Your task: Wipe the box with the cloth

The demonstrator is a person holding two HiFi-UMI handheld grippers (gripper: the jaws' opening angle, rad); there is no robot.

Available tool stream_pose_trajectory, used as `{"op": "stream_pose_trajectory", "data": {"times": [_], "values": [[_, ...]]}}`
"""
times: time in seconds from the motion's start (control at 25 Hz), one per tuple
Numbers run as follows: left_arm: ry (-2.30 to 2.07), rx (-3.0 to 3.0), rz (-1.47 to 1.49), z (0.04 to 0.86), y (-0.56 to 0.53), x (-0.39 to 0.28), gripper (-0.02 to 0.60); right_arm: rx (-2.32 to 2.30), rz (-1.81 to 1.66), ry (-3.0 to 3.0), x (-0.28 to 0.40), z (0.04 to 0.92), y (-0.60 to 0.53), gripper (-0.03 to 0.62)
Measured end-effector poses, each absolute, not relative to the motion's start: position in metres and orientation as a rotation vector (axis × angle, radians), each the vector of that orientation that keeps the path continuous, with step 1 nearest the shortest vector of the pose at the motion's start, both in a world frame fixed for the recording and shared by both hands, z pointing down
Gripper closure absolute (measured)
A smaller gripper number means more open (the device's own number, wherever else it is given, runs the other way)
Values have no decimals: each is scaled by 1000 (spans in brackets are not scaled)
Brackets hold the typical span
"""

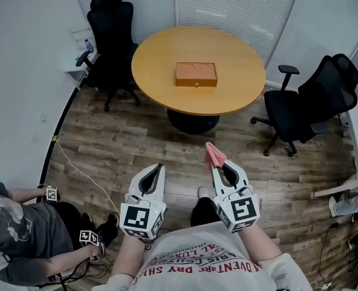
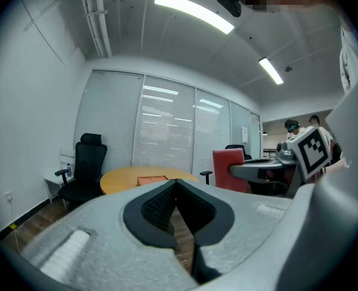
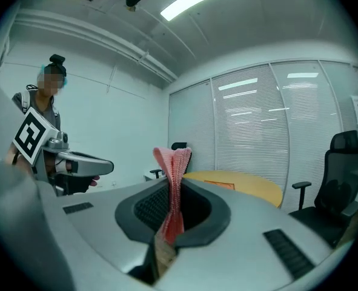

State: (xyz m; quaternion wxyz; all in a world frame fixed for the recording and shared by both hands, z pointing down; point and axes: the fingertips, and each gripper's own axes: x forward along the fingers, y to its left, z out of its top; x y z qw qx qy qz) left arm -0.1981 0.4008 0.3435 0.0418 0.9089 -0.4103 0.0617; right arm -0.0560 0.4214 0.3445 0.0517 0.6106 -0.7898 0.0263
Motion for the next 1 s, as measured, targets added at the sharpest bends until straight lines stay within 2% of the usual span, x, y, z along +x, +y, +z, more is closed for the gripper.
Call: {"op": "stream_pose_trajectory", "data": {"times": [0.6, 1.0], "values": [[-1315, 2770, 205, 332, 203, -48, 574, 1753, 75, -2453, 92, 334, 214, 566], [-1334, 2728, 232, 350, 90, -49, 574, 1737, 119, -2396, 99, 354, 112, 566]]}}
